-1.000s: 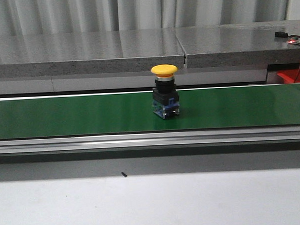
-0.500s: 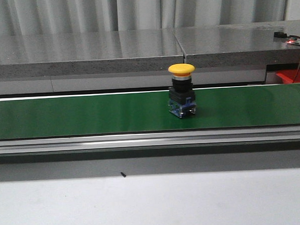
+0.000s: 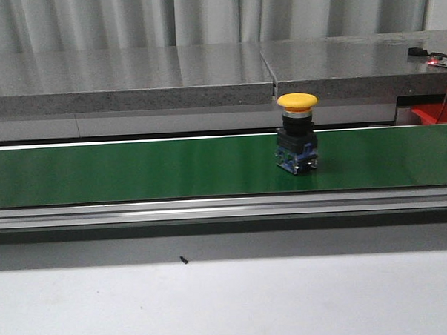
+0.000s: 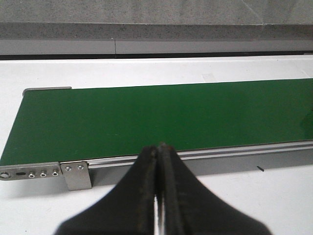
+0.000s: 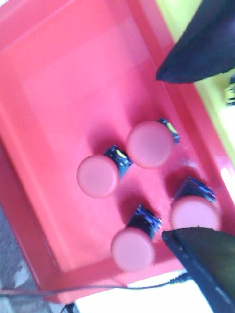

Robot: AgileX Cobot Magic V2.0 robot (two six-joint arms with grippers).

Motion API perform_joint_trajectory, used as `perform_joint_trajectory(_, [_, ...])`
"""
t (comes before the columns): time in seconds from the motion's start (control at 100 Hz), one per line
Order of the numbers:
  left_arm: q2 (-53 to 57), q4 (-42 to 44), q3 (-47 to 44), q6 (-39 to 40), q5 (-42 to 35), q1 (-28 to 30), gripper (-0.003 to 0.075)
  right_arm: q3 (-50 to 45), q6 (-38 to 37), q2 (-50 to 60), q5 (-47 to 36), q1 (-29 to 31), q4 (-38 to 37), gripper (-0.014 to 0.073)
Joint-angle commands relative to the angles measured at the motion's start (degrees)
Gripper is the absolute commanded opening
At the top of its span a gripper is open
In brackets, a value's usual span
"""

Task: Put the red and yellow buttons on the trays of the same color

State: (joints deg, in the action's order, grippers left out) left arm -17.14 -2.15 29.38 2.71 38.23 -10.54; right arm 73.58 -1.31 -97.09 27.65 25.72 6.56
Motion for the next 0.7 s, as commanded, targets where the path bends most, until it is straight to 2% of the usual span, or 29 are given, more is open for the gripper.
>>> perform_joint_trajectory(0.0, [-0.6,-0.3,1.5,0.6,-4.0,-0.4,-0.0019,-0.7,0.5,6.0,-3.8,0.4,0.0,0.0602])
perform_joint_trajectory(0.44, [-0.6,-0.3,1.5,0.6,-4.0,-0.4,-0.0019,-11.6,0.5,21.2,0.7,0.0,1.9,0.0602])
perform_joint_trajectory(0.53, [-0.6,-0.3,1.5,0.6,-4.0,-0.4,-0.0019,-13.4,0.5,24.3,1.4,-1.3,1.9,0.0602])
perform_joint_trajectory(0.69, [-0.6,-0.3,1.5,0.6,-4.0,-0.4,-0.0019,-13.8,2.1,26.9,8.9,-6.0,1.8,0.0602])
